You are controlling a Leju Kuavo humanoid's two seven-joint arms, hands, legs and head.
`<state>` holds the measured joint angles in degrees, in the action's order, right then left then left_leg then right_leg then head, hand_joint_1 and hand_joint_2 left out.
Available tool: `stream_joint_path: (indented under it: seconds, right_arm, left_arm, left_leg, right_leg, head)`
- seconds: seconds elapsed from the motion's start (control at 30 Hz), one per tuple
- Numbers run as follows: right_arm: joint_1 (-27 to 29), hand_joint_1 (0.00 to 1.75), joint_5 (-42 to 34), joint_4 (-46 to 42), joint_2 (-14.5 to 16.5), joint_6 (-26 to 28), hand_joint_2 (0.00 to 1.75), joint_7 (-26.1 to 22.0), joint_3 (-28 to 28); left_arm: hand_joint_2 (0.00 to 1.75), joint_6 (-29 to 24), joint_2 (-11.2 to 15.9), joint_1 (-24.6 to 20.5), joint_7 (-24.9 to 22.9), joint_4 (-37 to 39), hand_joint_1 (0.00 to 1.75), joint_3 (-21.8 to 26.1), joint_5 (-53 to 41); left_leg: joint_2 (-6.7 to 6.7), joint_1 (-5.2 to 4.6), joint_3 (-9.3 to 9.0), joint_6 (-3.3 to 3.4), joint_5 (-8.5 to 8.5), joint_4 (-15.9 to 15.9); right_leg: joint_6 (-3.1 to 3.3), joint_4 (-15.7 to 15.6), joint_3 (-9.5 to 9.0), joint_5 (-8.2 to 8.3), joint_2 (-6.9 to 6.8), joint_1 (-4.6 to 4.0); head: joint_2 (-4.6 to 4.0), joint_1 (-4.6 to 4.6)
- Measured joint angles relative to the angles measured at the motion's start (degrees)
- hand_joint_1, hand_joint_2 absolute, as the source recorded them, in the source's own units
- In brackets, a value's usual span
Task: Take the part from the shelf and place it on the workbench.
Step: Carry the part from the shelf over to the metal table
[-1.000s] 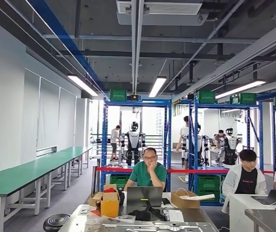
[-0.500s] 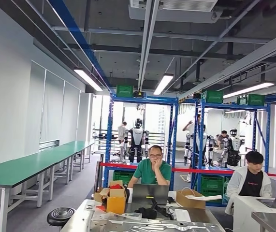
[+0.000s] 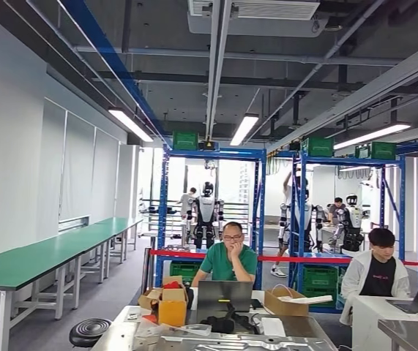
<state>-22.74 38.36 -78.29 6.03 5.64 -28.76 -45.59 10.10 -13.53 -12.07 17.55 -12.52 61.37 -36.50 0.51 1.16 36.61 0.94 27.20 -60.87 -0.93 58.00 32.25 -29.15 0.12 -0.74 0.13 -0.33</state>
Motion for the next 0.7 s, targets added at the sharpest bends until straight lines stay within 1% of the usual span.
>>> stream_joint_path:
  seconds: [0.2,0.23,0.3,0.33,0.37,0.43,0.47,0.5,0.53,0.57,0.6,0.63,0.67,0.7]
  right_arm:
    - [0.0,1.75,-0.02,0.0,-0.06,-0.01,1.75,0.0,0.0]
    - [0.0,1.75,-0.03,-0.01,-0.05,-0.02,1.75,0.0,0.0]
    - [0.0,1.75,-0.04,-0.05,-0.05,-0.02,1.75,-0.01,0.01]
    - [-0.02,1.75,-0.05,-0.08,-0.05,-0.02,1.75,-0.03,0.02]
    - [-0.01,1.75,-0.08,-0.1,-0.07,-0.02,1.75,-0.05,0.03]
    - [0.09,1.75,-0.12,-0.1,-0.2,-0.03,1.75,-0.09,0.03]
    - [0.19,1.75,-0.13,-0.09,-0.32,-0.04,1.75,-0.09,0.03]
    - [0.27,1.75,-0.12,-0.08,-0.44,-0.08,1.75,-0.09,0.02]
    - [0.31,1.75,-0.11,-0.07,-0.54,-0.13,1.75,-0.09,0.02]
    - [0.33,1.75,-0.1,-0.07,-0.59,-0.16,1.75,-0.09,0.02]
    - [0.33,1.75,-0.1,-0.07,-0.61,-0.19,1.75,-0.09,0.02]
    - [0.32,1.75,-0.11,-0.06,-0.61,-0.2,1.75,-0.09,0.02]
    - [0.32,1.75,-0.12,-0.05,-0.61,-0.2,1.75,-0.1,0.03]
    - [0.33,1.75,-0.12,-0.04,-0.61,-0.2,1.75,-0.1,0.03]
  left_arm:
    - [1.75,0.43,0.0,-0.03,0.29,0.0,0.0,0.0,0.06]
    - [1.75,0.46,0.01,-0.03,0.33,0.0,0.0,0.0,0.05]
    - [1.75,0.52,0.01,-0.05,0.41,0.0,0.0,0.0,0.04]
    - [1.75,0.55,0.01,-0.09,0.43,0.0,0.0,0.0,0.04]
    - [1.75,0.58,0.01,-0.14,0.45,0.0,0.0,0.0,0.04]
    - [1.75,0.61,0.02,-0.23,0.49,0.0,0.0,0.0,0.03]
    - [1.75,0.61,0.03,-0.22,0.54,0.0,0.0,0.0,0.02]
    - [1.75,0.61,0.03,-0.2,0.6,0.0,0.0,0.0,0.0]
    - [1.75,0.61,0.04,-0.17,0.65,0.0,0.0,0.0,-0.02]
    - [1.75,0.61,0.04,-0.15,0.69,0.0,0.0,0.0,-0.03]
    - [1.75,0.61,0.06,-0.16,0.71,0.0,0.0,0.0,-0.03]
    - [1.75,0.61,0.09,-0.22,0.73,0.0,0.0,0.0,-0.03]
    - [1.75,0.61,0.12,-0.27,0.75,0.0,0.0,0.0,-0.03]
    - [1.75,0.61,0.15,-0.29,0.77,0.0,0.0,0.0,-0.03]
  left_leg:
    - [0.0,0.05,-0.04,-0.01,-0.01,-0.03]
    - [0.0,0.0,-0.09,0.08,-0.02,0.07]
    - [-0.11,0.16,-0.68,0.53,-0.32,0.9]
    - [-0.19,0.31,-1.08,0.75,-0.5,1.43]
    - [-0.25,0.43,-1.44,0.91,-0.63,1.82]
    - [-0.27,0.42,-1.67,0.92,-0.6,1.95]
    - [-0.25,0.43,-1.71,0.85,-0.54,1.94]
    - [-0.23,0.47,-1.77,0.71,-0.45,1.91]
    - [-0.19,0.53,-1.89,0.51,-0.32,1.87]
    - [-0.13,0.64,-2.09,0.22,-0.14,1.83]
    - [-0.09,0.73,-2.32,-0.15,0.07,1.81]
    - [-0.04,0.74,-2.46,-0.59,0.28,1.71]
    - [0.0,0.75,-2.54,-1.07,0.38,1.72]
    - [0.01,0.77,-2.56,-1.52,0.44,1.78]
  right_leg:
    - [-0.01,0.01,-0.01,0.01,0.0,-0.1]
    - [-0.13,-0.11,-0.07,0.05,-0.01,-0.06]
    - [-0.53,0.1,-0.14,-0.32,-0.03,0.07]
    - [-0.72,1.33,0.31,-1.14,-0.02,0.17]
    - [-0.9,3.65,1.34,-2.43,0.0,0.34]
    - [-1.3,10.87,5.06,-5.47,0.01,0.86]
    - [-1.55,13.87,6.82,-6.2,0.0,1.19]
    - [-1.85,15.15,7.81,-5.91,-0.01,1.55]
    - [-2.17,14.21,7.71,-4.53,-0.02,1.92]
    - [-2.51,11.29,6.61,-2.34,-0.04,2.33]
    - [-2.86,7.57,5.01,-0.34,-0.03,2.7]
    - [-2.96,4.24,3.55,1.03,0.02,2.8]
    - [-2.73,2.09,2.6,1.68,0.07,2.75]
    - [-2.32,1.17,2.23,1.6,0.15,2.54]
  head:
    - [0.0,-0.01]
    - [0.0,-0.01]
    - [0.0,0.0]
    - [0.0,0.0]
    - [0.0,0.0]
    - [0.0,0.0]
    - [0.0,0.0]
    - [0.0,0.0]
    - [0.0,0.0]
    - [0.0,0.0]
    - [0.0,0.0]
    - [0.0,-0.01]
    - [0.01,0.01]
    - [0.01,0.02]
